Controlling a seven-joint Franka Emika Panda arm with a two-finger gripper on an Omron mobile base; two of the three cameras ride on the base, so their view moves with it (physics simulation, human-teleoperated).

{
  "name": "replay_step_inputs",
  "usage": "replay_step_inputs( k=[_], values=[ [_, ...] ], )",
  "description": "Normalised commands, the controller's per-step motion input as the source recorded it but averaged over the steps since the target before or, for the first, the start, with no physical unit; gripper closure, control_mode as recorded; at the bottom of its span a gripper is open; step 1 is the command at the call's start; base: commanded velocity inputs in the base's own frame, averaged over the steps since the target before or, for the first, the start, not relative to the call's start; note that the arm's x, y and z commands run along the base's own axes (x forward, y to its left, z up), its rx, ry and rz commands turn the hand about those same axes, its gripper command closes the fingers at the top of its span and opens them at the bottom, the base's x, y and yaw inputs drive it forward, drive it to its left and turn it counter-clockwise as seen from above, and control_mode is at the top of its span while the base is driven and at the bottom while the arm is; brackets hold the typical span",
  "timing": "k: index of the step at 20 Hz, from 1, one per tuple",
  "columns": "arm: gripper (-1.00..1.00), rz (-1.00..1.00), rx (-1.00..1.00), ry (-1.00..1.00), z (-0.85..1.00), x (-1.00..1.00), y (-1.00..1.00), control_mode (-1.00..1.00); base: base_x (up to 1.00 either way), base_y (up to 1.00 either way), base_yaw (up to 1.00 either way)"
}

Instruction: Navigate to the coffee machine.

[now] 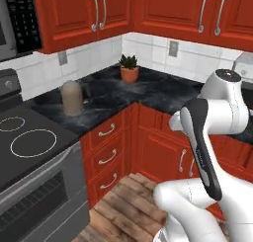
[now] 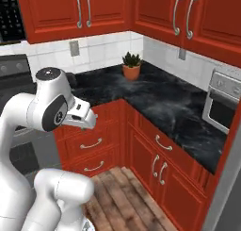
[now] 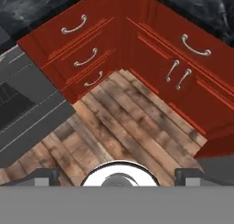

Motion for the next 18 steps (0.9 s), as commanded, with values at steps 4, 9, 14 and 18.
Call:
replay_step_inputs(
  k=[4,9,14,18],
  values=[
    [-1.00,0.00,0.00,0.00,0.00,0.00,0.00,1.00,0.00,0.00,1.00],
    [-1.00,0.00,0.00,0.00,0.00,0.00,0.00,1.00,0.00,0.00,1.00],
    [-1.00,0.00,0.00,0.00,0.00,0.00,0.00,1.00,0.00,0.00,1.00],
    [-1.00,0.00,0.00,0.00,0.00,0.00,0.00,1.00,0.00,0.20,0.93]
  ],
)
